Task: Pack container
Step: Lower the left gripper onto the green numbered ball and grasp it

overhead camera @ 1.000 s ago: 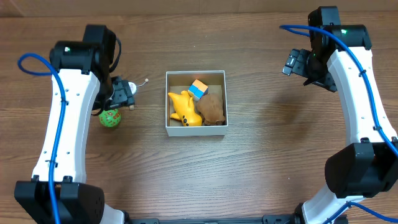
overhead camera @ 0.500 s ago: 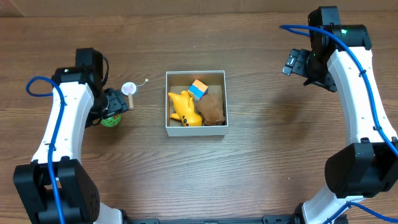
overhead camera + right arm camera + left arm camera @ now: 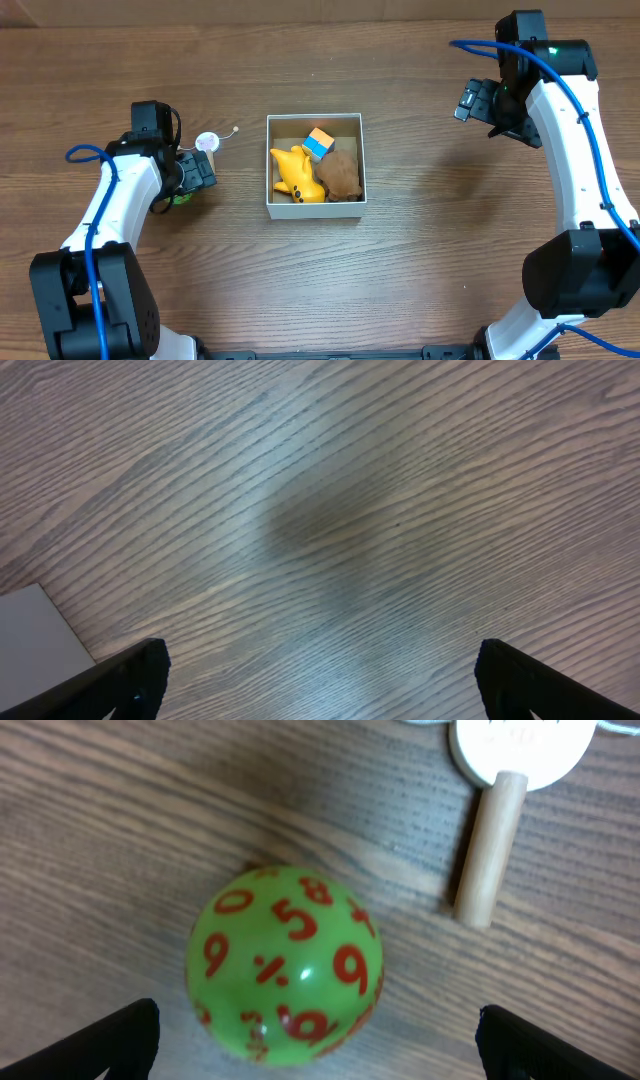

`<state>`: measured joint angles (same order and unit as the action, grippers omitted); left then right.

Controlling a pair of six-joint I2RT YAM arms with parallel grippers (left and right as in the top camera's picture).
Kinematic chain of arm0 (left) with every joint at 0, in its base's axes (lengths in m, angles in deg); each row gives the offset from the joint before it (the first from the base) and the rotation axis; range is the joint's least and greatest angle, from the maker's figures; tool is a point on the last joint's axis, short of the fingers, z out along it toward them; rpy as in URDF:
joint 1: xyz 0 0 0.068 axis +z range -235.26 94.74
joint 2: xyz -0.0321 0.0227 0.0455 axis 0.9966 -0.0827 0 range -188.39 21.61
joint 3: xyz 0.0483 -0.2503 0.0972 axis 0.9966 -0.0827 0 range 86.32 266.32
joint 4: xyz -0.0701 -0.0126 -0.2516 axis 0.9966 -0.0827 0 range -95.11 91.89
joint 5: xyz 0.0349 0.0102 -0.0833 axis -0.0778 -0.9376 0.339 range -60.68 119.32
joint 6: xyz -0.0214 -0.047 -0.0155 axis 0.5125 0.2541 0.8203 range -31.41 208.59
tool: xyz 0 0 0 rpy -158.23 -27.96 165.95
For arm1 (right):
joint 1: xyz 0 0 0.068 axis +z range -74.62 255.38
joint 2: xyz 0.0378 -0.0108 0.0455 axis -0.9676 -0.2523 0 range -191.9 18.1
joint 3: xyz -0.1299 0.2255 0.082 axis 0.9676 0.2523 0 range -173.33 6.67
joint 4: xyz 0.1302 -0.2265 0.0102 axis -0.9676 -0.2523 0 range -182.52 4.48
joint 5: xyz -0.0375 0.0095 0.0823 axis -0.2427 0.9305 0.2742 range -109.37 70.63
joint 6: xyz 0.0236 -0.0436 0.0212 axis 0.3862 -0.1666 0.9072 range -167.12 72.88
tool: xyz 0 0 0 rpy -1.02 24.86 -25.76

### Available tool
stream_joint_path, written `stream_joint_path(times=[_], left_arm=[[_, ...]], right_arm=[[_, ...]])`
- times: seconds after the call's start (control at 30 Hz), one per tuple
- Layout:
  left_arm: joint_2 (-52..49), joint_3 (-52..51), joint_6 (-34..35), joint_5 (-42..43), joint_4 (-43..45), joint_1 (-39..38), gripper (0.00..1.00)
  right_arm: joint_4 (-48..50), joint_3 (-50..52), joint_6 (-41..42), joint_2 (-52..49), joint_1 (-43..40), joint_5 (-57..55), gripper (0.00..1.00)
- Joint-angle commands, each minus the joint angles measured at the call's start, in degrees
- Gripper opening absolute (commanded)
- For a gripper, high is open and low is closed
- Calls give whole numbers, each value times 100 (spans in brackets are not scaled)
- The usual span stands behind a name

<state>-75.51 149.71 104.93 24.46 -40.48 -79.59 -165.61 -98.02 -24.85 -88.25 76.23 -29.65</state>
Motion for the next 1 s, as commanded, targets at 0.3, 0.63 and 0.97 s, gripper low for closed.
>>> stream_joint_path(times=[0.3,0.63,0.97], left_arm=[[-74,-190,-459,87,522,33,100],[-566,-190,-568,87,708,35,95],[-581,540,-566,177,105,33,27]], right_arm=[[24,-114,9,155,11,2,100],[26,-114,9,155,11,2,100],[24,-114,9,155,11,2,100]])
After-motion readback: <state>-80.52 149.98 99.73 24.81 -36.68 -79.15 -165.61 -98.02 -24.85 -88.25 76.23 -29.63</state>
